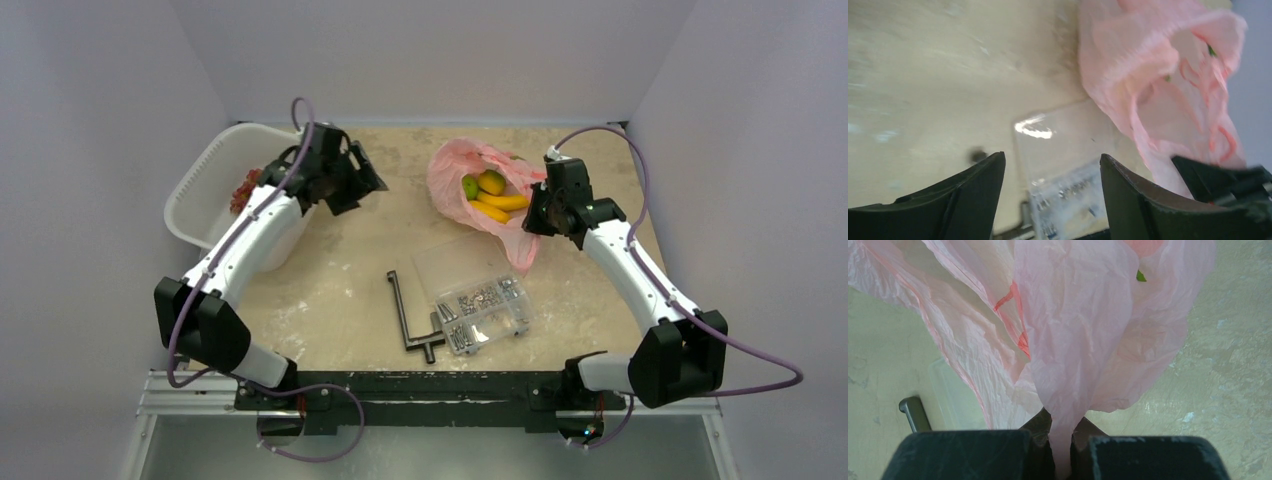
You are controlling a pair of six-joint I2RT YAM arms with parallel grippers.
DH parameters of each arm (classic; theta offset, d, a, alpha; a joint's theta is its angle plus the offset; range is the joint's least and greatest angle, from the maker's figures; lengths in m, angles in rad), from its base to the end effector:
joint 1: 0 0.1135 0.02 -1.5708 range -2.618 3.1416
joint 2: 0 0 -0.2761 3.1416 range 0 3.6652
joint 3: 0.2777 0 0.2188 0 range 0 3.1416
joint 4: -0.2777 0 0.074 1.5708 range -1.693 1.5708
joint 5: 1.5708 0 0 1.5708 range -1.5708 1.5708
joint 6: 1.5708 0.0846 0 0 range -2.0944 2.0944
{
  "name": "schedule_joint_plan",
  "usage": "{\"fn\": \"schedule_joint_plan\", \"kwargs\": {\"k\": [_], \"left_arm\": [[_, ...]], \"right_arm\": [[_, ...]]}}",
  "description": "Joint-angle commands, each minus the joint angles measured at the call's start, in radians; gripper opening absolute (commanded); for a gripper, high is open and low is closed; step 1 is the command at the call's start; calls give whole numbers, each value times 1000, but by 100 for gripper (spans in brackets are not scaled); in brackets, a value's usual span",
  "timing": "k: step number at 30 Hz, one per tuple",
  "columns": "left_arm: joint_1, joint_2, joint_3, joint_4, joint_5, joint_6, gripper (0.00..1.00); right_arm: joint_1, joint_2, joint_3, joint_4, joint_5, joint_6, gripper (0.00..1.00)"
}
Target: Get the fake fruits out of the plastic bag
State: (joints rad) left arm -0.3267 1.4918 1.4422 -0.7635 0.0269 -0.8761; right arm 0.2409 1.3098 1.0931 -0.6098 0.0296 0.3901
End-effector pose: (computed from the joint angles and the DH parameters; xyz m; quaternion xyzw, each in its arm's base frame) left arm 0.3026 -0.1050 0.3230 -0.2472 0.8955 -0.2195 0.2979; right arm 0.2672 0.0631 0.2770 0.0748 0.9285 0.0997 0.3499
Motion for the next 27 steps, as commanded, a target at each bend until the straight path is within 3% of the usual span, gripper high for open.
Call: {"fn": "schedule_joint_plan", "kwargs": {"k": [1, 6, 10, 14, 27], "left_arm": [[-191, 16, -40, 269, 144, -195, 66], [-347, 128, -16, 481, 162, -271, 55], [-427, 257, 80, 533, 140, -290, 44], [-494, 355, 139, 559, 55, -280, 39], [-502, 595, 287, 614, -23, -340, 24]], "right_arm": [[-3, -26, 10, 27, -26, -16, 0], [-4, -75, -80, 71, -60, -15, 0], [-4, -101, -114, 60, -59, -20, 0], [-2, -124, -138, 64, -70, -29, 0], [-2, -95, -137, 60, -82, -25, 0]]}}
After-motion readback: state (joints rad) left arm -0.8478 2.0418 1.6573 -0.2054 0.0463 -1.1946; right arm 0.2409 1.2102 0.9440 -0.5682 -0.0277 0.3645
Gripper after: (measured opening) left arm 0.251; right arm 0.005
